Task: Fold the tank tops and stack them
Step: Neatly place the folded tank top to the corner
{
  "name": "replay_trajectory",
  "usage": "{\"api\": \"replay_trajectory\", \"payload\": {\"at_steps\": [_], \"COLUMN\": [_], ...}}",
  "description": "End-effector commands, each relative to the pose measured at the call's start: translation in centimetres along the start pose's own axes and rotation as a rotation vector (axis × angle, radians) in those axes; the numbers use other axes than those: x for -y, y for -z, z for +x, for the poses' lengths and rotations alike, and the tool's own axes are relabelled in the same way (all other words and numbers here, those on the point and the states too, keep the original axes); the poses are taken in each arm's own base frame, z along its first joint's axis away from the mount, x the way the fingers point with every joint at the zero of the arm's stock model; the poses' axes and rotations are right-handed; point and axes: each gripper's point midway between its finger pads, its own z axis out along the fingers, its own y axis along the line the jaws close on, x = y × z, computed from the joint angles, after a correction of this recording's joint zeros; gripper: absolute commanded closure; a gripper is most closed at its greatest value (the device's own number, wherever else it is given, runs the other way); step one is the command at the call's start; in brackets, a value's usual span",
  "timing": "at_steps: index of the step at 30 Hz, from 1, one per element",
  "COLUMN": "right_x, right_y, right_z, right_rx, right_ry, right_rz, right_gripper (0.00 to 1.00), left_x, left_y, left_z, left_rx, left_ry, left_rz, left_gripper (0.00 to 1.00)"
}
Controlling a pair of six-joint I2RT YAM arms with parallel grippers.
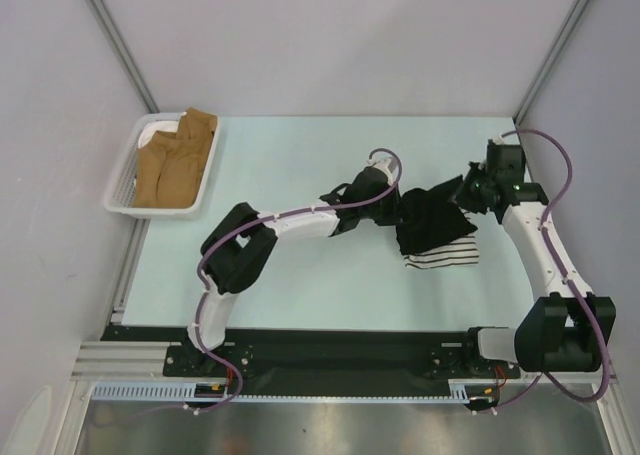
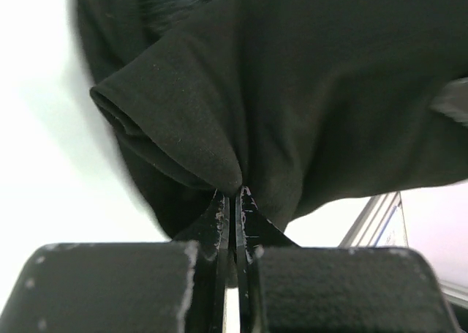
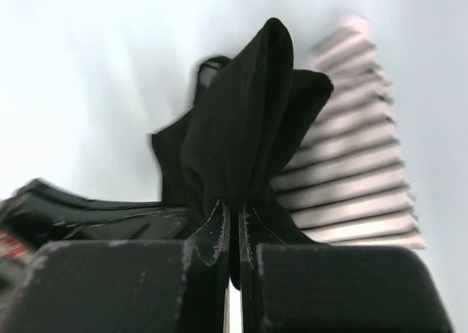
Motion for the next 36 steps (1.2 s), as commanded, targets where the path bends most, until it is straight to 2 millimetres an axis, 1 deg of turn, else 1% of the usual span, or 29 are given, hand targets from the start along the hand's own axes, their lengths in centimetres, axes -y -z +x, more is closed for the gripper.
{"api": "replay_trajectory", "payload": {"at_steps": [1,2,3,4,5,6,8,9,11,14,15,16,17,19,20,23,24,25,26,27,28,29,30,31,32,33,34,35,36], "right_x": [3.7,4.6,5.7,6.4,7.6,8.3,9.3,9.7,10.5,11.5,11.7,11.7,12.2,12.4,12.8,13.4,13.7,13.8,13.8,13.8,13.9,14.0,13.9,14.1,14.2,14.2,14.0,14.0,13.9], "right_y": [0.3,-0.1,-0.8,-1.3,-1.7,-2.2,-2.7,-3.0,-3.3,-4.8,-5.3,-5.5,-6.3,-6.8,-7.0,-7.0,-7.0,-6.9,-6.9,-6.8,-6.7,-6.6,-6.3,-6.0,-5.8,-5.5,-5.0,-4.8,-4.5], "right_z": [0.3,0.8,2.5,2.5,2.7,3.8,3.9,4.4,4.5,4.7,4.7,3.9,4.2,3.2,3.1,2.8,2.5,2.3,2.1,2.1,2.1,2.3,2.2,2.0,2.0,1.9,1.4,1.0,0.7], "right_rx": [0.023,0.019,-0.013,0.002,0.003,-0.022,-0.006,-0.004,0.005,-0.011,-0.014,-0.007,-0.024,-0.011,-0.013,0.005,0.012,0.015,0.015,0.011,0.014,0.012,0.020,0.035,0.042,0.055,0.079,0.094,0.102], "right_ry": [-0.079,-0.104,-0.131,-0.153,-0.185,-0.213,-0.224,-0.232,-0.249,-0.275,-0.284,-0.296,-0.309,-0.319,-0.318,-0.327,-0.331,-0.336,-0.339,-0.343,-0.341,-0.342,-0.342,-0.344,-0.347,-0.351,-0.346,-0.344,-0.343], "right_rz": [0.046,0.059,0.065,0.061,0.070,0.077,0.104,0.118,0.132,0.148,0.150,0.150,0.169,0.184,0.208,0.225,0.227,0.232,0.228,0.228,0.230,0.239,0.239,0.253,0.261,0.263,0.258,0.258,0.257], "right_gripper": [1.00,1.00,1.00,1.00,1.00,1.00,1.00,1.00,0.99,0.98,0.98,0.98,0.98,0.98,0.97,0.96,0.94,0.94,0.94,0.94,0.92,0.86,0.73,0.71,0.67,0.57,0.56,0.54,0.49], "left_x": [2.4,2.4,2.4,2.1,2.2,1.9,2.1,1.8,1.0,-0.2,-0.6,-1.0,-1.0,-1.4,-1.8,-1.9,-1.6,-1.5,-1.7,-1.3,-1.3,-1.2,-1.0,-1.1,-1.0,-1.1,-1.3,-2.1,-2.2], "left_y": [-1.6,-1.8,-2.0,-2.3,-2.4,-2.4,-2.4,-2.4,-2.7,-3.1,-3.2,-3.4,-3.5,-3.7,-3.7,-3.9,-3.9,-3.8,-3.7,-3.6,-3.7,-3.7,-3.8,-3.9,-4.0,-4.1,-4.1,-4.0,-3.8], "left_z": [0.7,1.2,1.3,1.9,2.2,2.6,3.2,3.3,4.0,4.7,4.8,5.0,4.8,4.7,4.7,3.2,2.3,1.8,0.8,0.3,0.0,-0.1,-0.3,-0.1,-0.2,0.0,0.1,0.7,0.6], "left_rx": [-0.020,-0.030,-0.034,-0.045,-0.049,-0.049,-0.057,-0.055,-0.069,-0.076,-0.074,-0.071,-0.059,-0.047,-0.044,-0.006,0.020,0.036,0.071,0.084,0.091,0.095,0.097,0.089,0.091,0.084,0.084,0.066,0.074], "left_ry": [-0.024,-0.024,-0.022,-0.019,-0.014,-0.015,-0.021,-0.021,-0.009,0.009,0.016,0.030,0.032,0.039,0.032,-0.026,-0.042,-0.074,-0.089,-0.104,-0.122,-0.127,-0.128,-0.131,-0.130,-0.125,-0.114,-0.108,-0.104], "left_rz": [0.052,0.048,0.048,0.041,0.039,0.029,0.018,0.004,-0.025,-0.054,-0.068,-0.080,-0.075,-0.091,-0.108,-0.132,-0.135,-0.139,-0.159,-0.156,-0.157,-0.157,-0.151,-0.150,-0.146,-0.146,-0.151,-0.178,-0.185], "left_gripper": [0.99,0.99,0.99,0.99,0.99,0.99,0.98,0.98,0.97,0.97,0.97,0.98,0.98,0.96,0.95,0.90,0.89,0.84,0.83,0.83,0.81,0.79,0.74,0.63,0.57,0.46,0.41,0.36,0.29]}}
